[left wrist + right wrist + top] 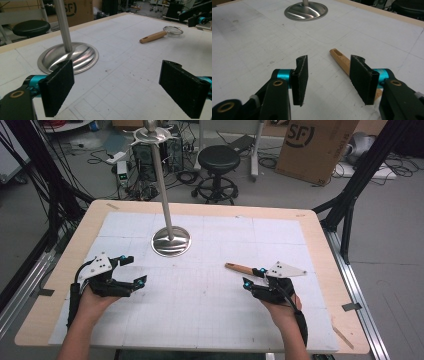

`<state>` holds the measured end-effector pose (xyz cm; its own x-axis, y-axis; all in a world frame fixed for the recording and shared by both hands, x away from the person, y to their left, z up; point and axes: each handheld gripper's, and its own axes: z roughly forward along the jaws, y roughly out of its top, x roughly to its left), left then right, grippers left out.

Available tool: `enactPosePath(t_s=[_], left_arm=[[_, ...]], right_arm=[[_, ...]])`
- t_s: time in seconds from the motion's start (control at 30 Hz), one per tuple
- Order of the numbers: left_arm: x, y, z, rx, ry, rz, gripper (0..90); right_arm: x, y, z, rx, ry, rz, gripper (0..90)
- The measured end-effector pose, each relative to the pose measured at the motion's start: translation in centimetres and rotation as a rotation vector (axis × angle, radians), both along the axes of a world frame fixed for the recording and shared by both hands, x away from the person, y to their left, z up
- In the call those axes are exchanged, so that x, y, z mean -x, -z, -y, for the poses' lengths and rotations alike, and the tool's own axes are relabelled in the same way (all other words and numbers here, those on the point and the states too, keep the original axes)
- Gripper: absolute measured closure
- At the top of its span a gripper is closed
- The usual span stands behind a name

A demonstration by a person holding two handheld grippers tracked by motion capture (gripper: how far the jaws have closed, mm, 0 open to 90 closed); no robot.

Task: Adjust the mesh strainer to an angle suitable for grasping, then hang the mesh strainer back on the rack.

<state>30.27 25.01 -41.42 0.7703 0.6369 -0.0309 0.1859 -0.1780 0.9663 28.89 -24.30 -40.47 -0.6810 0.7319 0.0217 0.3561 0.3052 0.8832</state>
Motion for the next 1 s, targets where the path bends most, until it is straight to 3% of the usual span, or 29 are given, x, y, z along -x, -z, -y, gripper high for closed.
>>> enactPosePath(t_s=[0.5,0.83,1.0], left_arm=[[0.5,-0.3,0.3,-0.003,0.021,0.009,13.4],[0.4,-0.3,0.5,-0.007,0.021,0.007,13.4],[0.3,-0.2,0.4,-0.005,0.02,0.005,13.4]], right_arm=[[-0.2,-0.6,1.1,-0.049,0.071,0.053,34.5],[-0.4,-0.3,1.3,-0.04,0.059,0.054,30.3],[-0.5,-0.2,1.2,-0.025,0.044,0.076,28.6]])
